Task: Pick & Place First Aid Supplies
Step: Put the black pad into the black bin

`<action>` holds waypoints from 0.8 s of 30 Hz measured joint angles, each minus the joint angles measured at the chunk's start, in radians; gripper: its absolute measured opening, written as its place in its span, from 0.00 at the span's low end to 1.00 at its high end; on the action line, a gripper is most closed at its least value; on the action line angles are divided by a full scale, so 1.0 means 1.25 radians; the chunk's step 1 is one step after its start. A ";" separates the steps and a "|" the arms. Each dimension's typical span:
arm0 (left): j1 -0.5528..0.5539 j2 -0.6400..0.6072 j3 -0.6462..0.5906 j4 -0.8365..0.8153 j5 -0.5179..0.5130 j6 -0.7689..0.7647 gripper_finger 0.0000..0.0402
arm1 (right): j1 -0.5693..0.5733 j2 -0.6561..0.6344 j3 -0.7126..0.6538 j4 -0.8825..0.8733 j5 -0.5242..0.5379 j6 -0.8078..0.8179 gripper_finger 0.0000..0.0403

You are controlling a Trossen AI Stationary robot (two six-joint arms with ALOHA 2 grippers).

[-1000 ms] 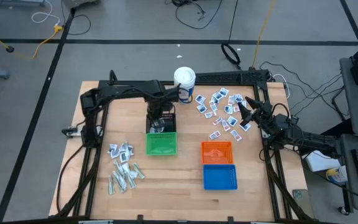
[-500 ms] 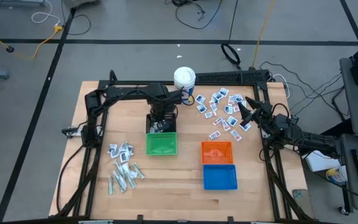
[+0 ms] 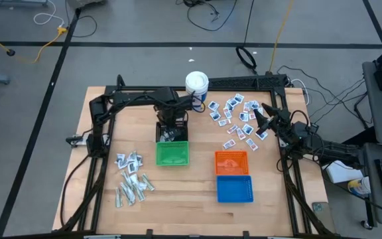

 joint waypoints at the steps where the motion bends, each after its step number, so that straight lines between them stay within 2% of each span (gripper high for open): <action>1: 0.003 -0.007 0.000 -0.001 -0.001 -0.019 0.49 | 0.000 0.000 0.000 0.000 0.000 0.000 0.66; 9: 0.020 -0.071 0.000 -0.009 -0.005 -0.163 0.55 | 0.000 0.000 0.000 0.000 0.000 0.000 0.66; 17: 0.040 -0.115 0.000 -0.035 -0.006 -0.359 0.51 | 0.000 0.000 0.000 0.000 0.000 0.000 0.66; 24: 0.026 -0.172 -0.077 -0.032 -0.005 -0.512 0.49 | 0.000 0.000 0.000 0.000 0.000 0.000 0.66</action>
